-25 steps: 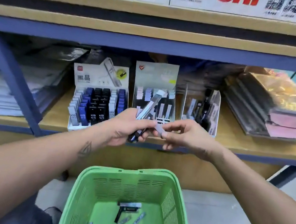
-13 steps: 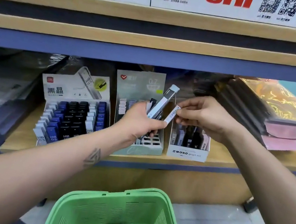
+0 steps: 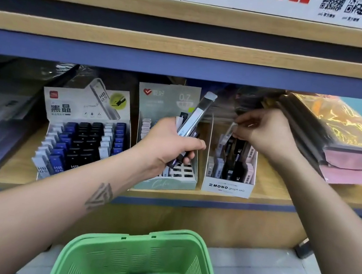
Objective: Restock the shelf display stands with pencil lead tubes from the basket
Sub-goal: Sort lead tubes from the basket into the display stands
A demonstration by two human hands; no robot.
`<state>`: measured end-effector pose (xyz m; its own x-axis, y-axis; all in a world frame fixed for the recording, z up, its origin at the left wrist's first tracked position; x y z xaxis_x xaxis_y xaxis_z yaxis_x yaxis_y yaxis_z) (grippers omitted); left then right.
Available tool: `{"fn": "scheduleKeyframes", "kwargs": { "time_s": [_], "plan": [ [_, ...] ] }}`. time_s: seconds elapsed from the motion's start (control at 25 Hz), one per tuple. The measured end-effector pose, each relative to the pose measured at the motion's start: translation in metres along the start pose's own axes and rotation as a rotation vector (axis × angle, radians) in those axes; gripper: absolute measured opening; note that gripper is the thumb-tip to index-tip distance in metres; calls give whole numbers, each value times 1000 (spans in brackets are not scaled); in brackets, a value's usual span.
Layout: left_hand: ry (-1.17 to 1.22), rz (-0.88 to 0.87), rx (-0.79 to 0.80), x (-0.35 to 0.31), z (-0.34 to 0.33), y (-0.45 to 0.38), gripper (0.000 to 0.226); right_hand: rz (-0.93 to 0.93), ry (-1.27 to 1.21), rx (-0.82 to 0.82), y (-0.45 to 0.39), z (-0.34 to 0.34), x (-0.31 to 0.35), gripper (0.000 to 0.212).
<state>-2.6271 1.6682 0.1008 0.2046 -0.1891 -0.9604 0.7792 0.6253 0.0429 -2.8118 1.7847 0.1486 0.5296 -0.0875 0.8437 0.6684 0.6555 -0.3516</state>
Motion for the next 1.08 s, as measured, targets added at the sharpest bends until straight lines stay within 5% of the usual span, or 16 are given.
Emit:
{"fn": "scheduleKeyframes", "kwargs": {
  "time_s": [0.32,0.6,1.08],
  "plan": [
    [65,-2,-24,-2,11,0,18,59,258,14,2,-42,-6,12],
    [18,-17,-29,-3,10,1,40,-17,393,34,1,-62,-13,12],
    [52,1,1,-1,3,5,36,-23,406,15,7,-59,-10,17]
  ]
}}
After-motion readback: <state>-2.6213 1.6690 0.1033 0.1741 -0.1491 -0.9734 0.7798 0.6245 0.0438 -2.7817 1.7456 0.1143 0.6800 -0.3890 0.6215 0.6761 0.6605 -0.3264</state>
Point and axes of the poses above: each hand's wrist, its own y-axis away from the middle knuckle, its own z-axis out of the back of the hand, x = y × z, the point moved 9 cm from there along -y, towards the middle knuckle, and after that the axes turned 14 degrees about -y, right-handed, at the moved point
